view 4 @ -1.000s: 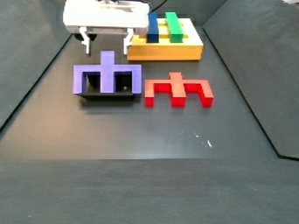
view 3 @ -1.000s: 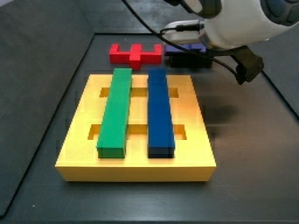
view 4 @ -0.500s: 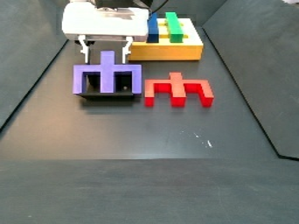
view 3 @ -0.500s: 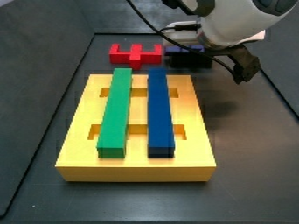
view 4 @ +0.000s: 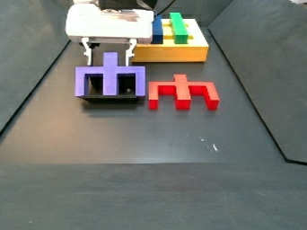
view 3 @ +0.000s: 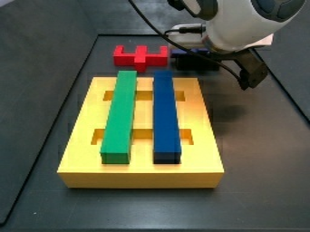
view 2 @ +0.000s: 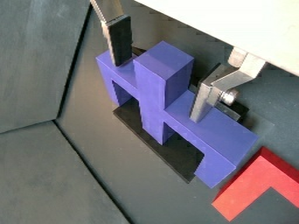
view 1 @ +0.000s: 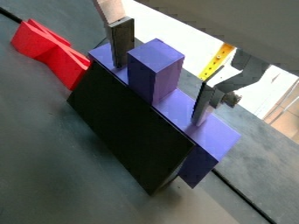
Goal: Pick up the purple object. Move up. Place the purple object on the fixture. Regrasp the purple object. Move to above the board. Insert the purple object.
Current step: Regrasp the purple object.
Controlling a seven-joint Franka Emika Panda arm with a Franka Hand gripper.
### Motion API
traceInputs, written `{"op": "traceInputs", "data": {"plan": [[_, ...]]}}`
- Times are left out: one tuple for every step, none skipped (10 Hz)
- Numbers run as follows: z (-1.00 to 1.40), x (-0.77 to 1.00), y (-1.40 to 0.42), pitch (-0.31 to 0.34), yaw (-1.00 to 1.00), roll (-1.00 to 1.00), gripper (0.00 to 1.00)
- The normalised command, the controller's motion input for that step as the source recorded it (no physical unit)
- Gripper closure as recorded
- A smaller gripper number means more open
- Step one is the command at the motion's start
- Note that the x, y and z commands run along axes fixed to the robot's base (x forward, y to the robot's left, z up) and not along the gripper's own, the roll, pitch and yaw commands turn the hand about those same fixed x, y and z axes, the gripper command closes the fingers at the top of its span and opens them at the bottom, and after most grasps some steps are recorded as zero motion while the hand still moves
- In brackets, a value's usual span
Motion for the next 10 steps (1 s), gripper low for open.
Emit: {"op": "traceInputs", "data": {"plan": [[0.0,0.0,0.0,0.0,0.0,0.0,1.0],[0.0,0.0,0.0,0.0,0.0,0.0,1.0],[0.0,0.0,0.0,0.0,0.0,0.0,1.0],[0.0,0.0,0.0,0.0,0.0,0.0,1.0],[0.0,0.0,0.0,0.0,0.0,0.0,1.0],[0.0,0.0,0.0,0.0,0.0,0.0,1.0],[0.0,0.0,0.0,0.0,0.0,0.0,1.0],[0.0,0.0,0.0,0.0,0.0,0.0,1.0],[0.0,0.0,0.0,0.0,0.0,0.0,1.0],[0.0,0.0,0.0,0.0,0.0,0.0,1.0]]}}
